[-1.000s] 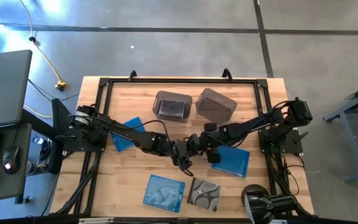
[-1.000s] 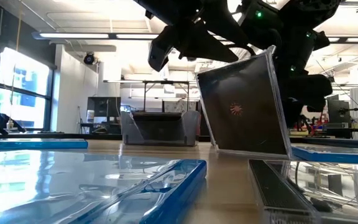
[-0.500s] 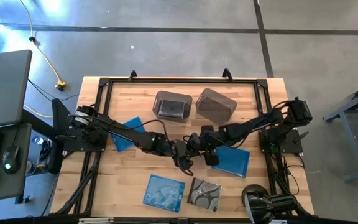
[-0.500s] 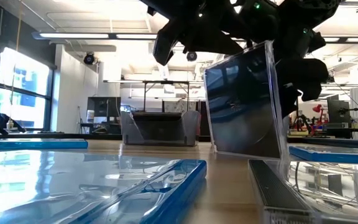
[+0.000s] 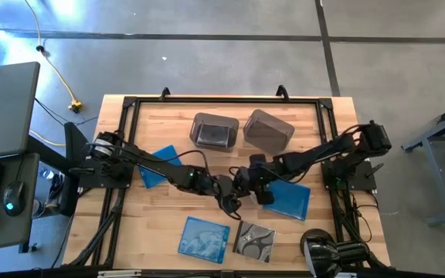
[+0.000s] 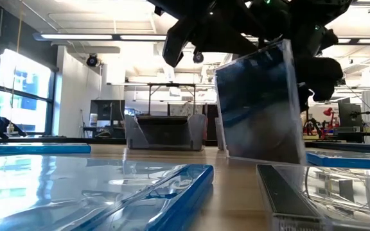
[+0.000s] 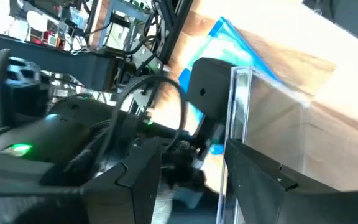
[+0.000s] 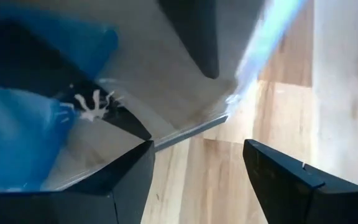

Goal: Pick & place jewel cases by type
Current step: Put the top black CD case into the left black bin

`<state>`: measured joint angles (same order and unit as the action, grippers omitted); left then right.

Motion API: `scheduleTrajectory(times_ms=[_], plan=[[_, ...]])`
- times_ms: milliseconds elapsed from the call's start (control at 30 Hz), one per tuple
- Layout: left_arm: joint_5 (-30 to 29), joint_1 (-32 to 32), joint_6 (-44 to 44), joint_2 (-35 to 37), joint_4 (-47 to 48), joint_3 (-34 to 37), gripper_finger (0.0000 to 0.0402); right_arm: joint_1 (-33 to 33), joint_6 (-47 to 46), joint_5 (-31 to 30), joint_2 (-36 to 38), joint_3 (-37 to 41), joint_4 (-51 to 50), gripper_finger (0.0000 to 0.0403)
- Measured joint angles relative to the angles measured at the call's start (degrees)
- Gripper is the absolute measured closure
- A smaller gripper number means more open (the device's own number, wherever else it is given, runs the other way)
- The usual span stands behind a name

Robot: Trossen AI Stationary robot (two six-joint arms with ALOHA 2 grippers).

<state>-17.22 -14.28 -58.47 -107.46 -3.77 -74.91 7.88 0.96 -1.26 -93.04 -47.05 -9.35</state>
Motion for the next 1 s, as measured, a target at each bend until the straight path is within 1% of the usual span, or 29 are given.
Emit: scheduleTrajectory(times_ms=[267, 433, 600, 800, 1000], plan=[[0.05, 0.02, -0.22, -0.11, -0.71, 0.06, 0.0224, 0.02, 1.02, -1.93, 3.46, 0.02, -2.96, 0.0159], [0.48, 0.96, -1.89, -0.09, -1.9, 0.13, 0.0224, -0.02, 0.69, -0.02, 3.68, 0.09, -2.83, 0.0159], [0.53, 1.21, -2.96, -0.11, -2.19, 0.13, 0.0224, 0.07, 0.66, 0.63, 3.7, 0.09, -2.7, 0.0159], [0.46, 1.02, -6.46, 0.0, -2.14, 0.13, 0.0224, 0.04, 3.79, 1.11, 3.7, 0.22, -0.03, 0.0159], [-0.46, 0.13, -8.97, -0.04, -2.01, 0.06, 0.0224, 0.07, 5.52, 0.7, 3.75, 0.22, 0.23, 0.0159]])
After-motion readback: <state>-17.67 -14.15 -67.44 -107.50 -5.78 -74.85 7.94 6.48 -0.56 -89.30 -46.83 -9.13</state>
